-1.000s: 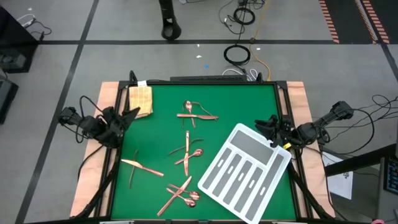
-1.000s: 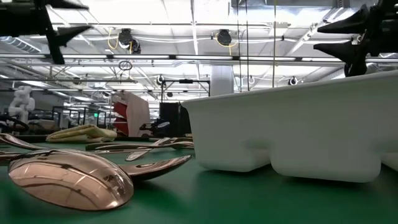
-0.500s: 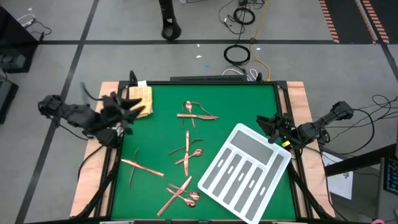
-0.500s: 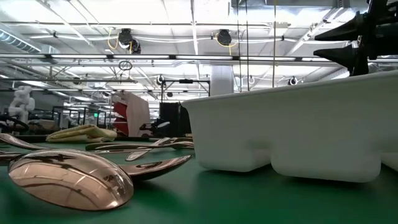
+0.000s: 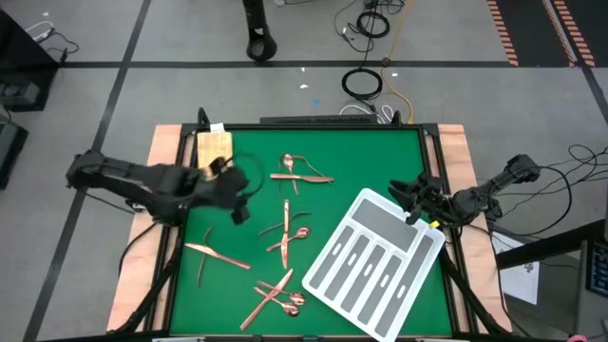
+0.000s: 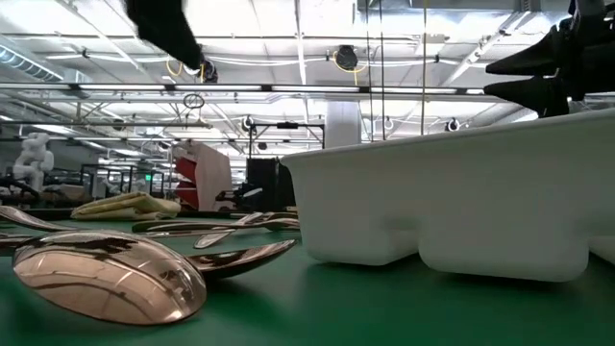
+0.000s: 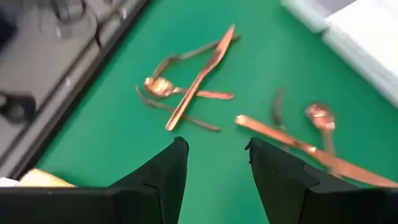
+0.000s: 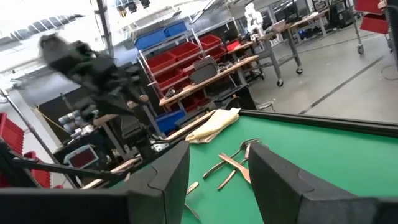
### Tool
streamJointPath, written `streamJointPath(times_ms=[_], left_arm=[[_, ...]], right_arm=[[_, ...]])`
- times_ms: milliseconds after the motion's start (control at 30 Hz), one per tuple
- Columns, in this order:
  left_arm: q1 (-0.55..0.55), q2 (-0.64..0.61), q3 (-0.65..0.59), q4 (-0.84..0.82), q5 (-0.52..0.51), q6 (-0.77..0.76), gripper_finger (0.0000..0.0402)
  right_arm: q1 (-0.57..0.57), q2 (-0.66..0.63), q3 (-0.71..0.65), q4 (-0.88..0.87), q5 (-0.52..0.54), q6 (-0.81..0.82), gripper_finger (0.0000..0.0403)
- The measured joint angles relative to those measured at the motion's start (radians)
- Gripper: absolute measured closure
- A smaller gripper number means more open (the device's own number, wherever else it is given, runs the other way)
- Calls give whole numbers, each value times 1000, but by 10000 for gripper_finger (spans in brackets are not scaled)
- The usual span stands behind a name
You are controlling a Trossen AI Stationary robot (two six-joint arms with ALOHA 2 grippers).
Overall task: Sort silverware
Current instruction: Put the gold table knife into the white cutlery tray
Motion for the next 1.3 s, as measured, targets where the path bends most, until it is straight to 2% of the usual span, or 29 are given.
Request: streamJointPath(times_ms=[167,267,400,567,800,1167,1300], left_arm=[[242,115,-1,197,229,233,222],[355,179,-1,273,363,311,222],[459,274,-1,277,454,375,222],[520,401,53,269,479,460,222],[527,577,187,251,483,578,222],[527,749,198,223,501,631,222],[527,785,198,253,473,633,222]], right_arm=[[0,11,0,-30,-5,3,250],[0,13,0,-60,-5,30,250],[0,13,0,-105,-8,59,249],[0,13,0,-165,-9,96,249],[0,13,0,-214,-10,136,250],[0,13,0,-216,-10,142,250],[0,13,0,-216,-10,159,250]])
